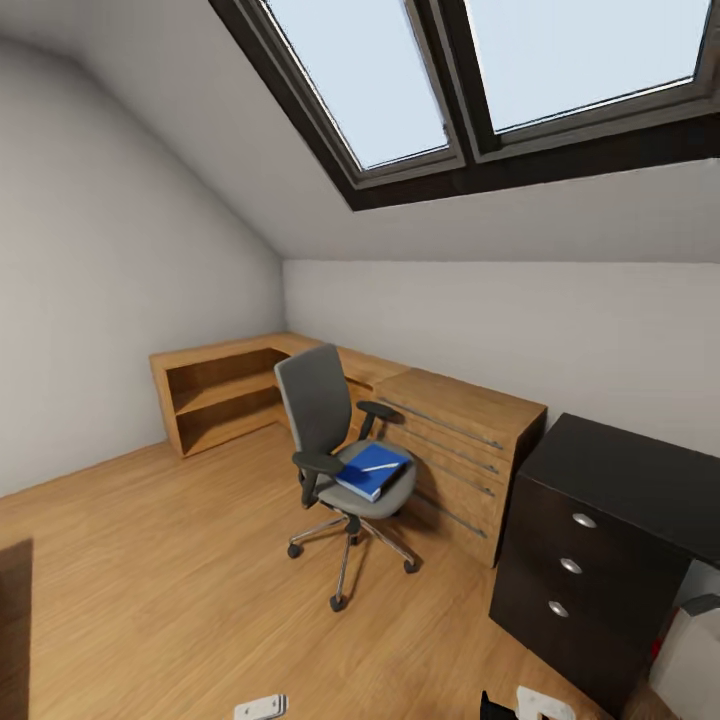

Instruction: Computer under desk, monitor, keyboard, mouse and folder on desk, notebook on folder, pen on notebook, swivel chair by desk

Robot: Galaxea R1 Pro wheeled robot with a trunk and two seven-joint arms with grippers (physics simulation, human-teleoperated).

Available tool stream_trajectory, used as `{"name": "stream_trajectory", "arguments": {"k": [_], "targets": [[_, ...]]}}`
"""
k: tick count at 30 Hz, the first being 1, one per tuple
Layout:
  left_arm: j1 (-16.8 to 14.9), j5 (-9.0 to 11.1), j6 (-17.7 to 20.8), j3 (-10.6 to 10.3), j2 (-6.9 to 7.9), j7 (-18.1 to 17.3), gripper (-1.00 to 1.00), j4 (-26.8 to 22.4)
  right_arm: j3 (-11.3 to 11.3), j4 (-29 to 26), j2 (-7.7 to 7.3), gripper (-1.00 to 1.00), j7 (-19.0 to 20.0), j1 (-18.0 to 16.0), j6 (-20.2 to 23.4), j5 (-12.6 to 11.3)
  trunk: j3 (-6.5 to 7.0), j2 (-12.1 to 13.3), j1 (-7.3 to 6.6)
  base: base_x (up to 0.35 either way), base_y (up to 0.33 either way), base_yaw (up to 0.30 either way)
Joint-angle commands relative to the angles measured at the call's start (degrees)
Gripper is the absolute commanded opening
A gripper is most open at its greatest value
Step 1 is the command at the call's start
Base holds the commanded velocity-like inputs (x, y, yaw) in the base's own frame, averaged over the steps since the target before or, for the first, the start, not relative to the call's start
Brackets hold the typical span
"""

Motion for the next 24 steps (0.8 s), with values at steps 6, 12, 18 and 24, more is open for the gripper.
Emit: {"name": "stream_trajectory", "arguments": {"k": [6,12,18,24], "targets": [[-0.05,0.58,-0.22,-0.49,0.03,0.34,1.0,0.01,-0.21,0.14,0.02,1.0,0.01,-0.06,-0.3,-0.1,0.45,0.38,-0.23,0.0,0.0,-0.246],[-0.03,0.6,-0.17,-0.42,0.1,0.34,1.0,0.07,-0.21,0.14,0.02,1.0,0.01,-0.05,-0.3,-0.09,0.78,0.38,-0.23,0.0,0.005,-0.246],[-0.03,0.66,-0.05,-0.46,0.12,0.34,1.0,0.1,-0.21,0.14,0.02,1.0,0.01,-0.05,-0.3,-0.09,1.11,0.38,-0.23,0.0,0.211,-0.246],[-0.04,0.62,-0.05,-0.49,0.08,0.34,1.0,0.1,-0.21,0.14,0.02,1.0,0.01,-0.04,-0.3,-0.1,1.44,0.38,-0.23,0.0,0.289,-0.246]]}}
